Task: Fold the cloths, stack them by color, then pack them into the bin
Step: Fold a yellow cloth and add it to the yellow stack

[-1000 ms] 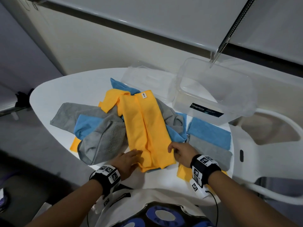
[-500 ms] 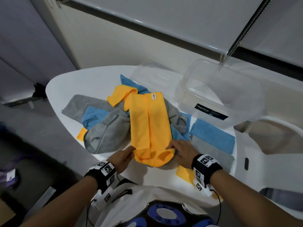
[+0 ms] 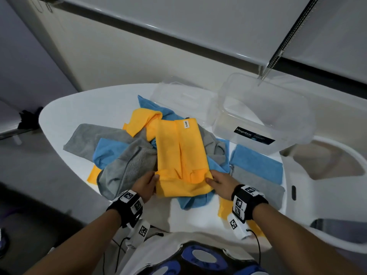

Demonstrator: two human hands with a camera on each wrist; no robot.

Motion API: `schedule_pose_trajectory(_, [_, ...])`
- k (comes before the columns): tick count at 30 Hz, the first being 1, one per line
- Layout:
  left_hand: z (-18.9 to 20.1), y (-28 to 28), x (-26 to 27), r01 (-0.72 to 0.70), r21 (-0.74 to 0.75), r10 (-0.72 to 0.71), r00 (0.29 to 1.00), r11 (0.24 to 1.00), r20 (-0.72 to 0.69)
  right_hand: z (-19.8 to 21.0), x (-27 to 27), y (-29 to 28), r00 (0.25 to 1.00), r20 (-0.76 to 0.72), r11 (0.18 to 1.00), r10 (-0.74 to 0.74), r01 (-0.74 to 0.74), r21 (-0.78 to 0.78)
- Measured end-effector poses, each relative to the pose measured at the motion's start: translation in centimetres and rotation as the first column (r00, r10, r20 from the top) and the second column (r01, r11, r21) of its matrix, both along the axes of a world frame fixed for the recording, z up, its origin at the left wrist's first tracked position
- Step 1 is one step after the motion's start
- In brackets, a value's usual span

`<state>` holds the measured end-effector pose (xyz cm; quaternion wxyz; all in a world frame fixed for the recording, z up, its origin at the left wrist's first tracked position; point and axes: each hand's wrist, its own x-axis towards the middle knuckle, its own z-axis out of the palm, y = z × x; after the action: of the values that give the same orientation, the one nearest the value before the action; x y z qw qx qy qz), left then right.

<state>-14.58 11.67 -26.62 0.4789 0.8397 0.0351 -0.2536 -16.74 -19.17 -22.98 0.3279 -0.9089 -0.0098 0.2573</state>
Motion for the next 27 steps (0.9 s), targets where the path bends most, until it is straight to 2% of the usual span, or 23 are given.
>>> schedule_pose_trajectory(3, [-0.4, 0.0, 0.9, -0.066, -0.075, 0.060, 0.995, 0.995, -0.077, -0.2, 0.4, 0.2, 1.000, 0.010, 1.000, 0.001, -0.001, -0.007])
schedule_pose_trajectory(5, [-0.4, 0.1, 0.9, -0.064, -0.113, 0.049, 0.991, 0.992, -0.128, 0.0, 0.6, 0.3, 0.998, 0.061, 1.000, 0.022, -0.021, -0.020])
schedule_pose_trajectory(8, [0.1, 0.4, 0.8, 0.109, -0.137, -0.128, 0.982, 0.985, -0.142, 0.3, 0.7, 0.4, 0.991, 0.135, 0.998, -0.010, 0.002, 0.056])
schedule_pose_trajectory(11, [0.7, 0.1, 0.9, 0.234, -0.031, -0.236, 0.970, 0.972, -0.059, 0.5, 1.0, 0.6, 0.995, 0.076, 0.986, -0.061, 0.048, 0.160])
schedule_pose_trajectory(14, [0.4, -0.2, 1.2, 0.219, -0.034, -0.218, 0.975, 0.975, 0.034, 0.7, 1.6, 0.9, 0.990, 0.063, 0.960, -0.127, 0.107, 0.260])
schedule_pose_trajectory(16, [-0.5, -0.1, 1.5, 0.187, -0.028, -0.185, 0.981, 0.982, 0.064, 0.7, 2.0, 1.0, 0.986, 0.099, 0.968, -0.136, 0.111, 0.227])
schedule_pose_trajectory(18, [-1.2, 0.0, 1.8, 0.150, -0.055, -0.149, 0.989, 0.987, 0.022, 0.6, 2.3, 1.1, 0.988, 0.076, 0.973, -0.134, 0.116, 0.198])
schedule_pose_trajectory(20, [-1.2, -0.1, 2.1, 0.094, -0.113, -0.102, 0.993, 0.989, -0.067, 0.6, 2.6, 1.2, 0.986, -0.025, 0.960, -0.167, 0.168, 0.223])
schedule_pose_trajectory(23, [-0.9, -0.4, 2.7, 0.057, -0.173, -0.085, 0.984, 0.983, -0.157, 0.9, 2.6, 1.3, 0.988, -0.114, 0.976, -0.102, 0.121, 0.178])
schedule_pose_trajectory(27, [0.3, -0.7, 3.2, 0.261, -0.165, -0.284, 0.950, 0.951, -0.132, 0.9, 2.8, 1.2, 0.995, -0.088, 0.986, 0.042, -0.027, 0.164])
